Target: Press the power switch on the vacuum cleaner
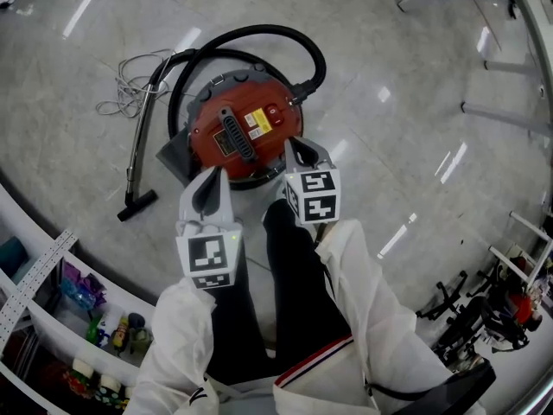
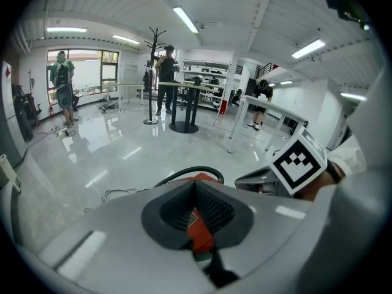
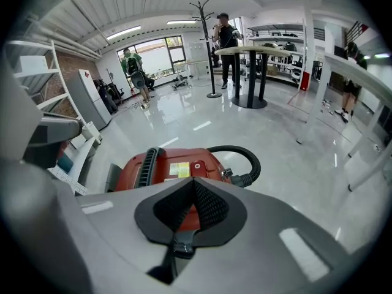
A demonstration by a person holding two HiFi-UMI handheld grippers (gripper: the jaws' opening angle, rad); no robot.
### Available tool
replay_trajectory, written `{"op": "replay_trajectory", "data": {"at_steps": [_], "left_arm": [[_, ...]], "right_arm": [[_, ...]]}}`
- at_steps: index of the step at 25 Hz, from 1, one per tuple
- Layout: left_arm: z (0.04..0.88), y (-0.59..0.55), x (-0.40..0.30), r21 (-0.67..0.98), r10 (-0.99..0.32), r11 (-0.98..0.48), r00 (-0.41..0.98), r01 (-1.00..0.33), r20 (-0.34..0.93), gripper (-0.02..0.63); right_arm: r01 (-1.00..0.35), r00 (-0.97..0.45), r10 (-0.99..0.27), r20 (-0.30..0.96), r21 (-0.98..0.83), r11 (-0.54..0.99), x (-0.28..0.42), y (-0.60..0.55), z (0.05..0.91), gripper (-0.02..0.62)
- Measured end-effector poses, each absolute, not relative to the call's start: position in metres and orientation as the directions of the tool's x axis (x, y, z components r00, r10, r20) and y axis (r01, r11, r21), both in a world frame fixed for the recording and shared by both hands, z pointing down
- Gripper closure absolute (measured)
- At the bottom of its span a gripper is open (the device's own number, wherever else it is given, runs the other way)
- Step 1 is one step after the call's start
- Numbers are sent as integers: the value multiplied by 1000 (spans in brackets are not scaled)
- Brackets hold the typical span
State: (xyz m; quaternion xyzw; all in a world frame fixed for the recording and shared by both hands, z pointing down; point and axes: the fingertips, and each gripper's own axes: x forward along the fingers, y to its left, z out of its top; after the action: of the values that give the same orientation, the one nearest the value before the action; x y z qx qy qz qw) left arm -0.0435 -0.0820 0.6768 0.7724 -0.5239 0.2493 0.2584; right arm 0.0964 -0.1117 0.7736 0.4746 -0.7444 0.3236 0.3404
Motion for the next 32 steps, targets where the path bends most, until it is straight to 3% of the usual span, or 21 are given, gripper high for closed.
{"op": "replay_trajectory", "data": {"at_steps": [21, 32], "left_arm": [[515, -63, -91, 75, -760, -353, 333, -933, 558, 606], [429, -84, -95, 60, -813, -399, 383, -915, 438, 606]], "right_arm": [[-930, -327, -630, 705, -122, 347, 76, -93, 547, 594], [-925, -358, -701, 616, -133, 356, 67, -88, 460, 594]]}}
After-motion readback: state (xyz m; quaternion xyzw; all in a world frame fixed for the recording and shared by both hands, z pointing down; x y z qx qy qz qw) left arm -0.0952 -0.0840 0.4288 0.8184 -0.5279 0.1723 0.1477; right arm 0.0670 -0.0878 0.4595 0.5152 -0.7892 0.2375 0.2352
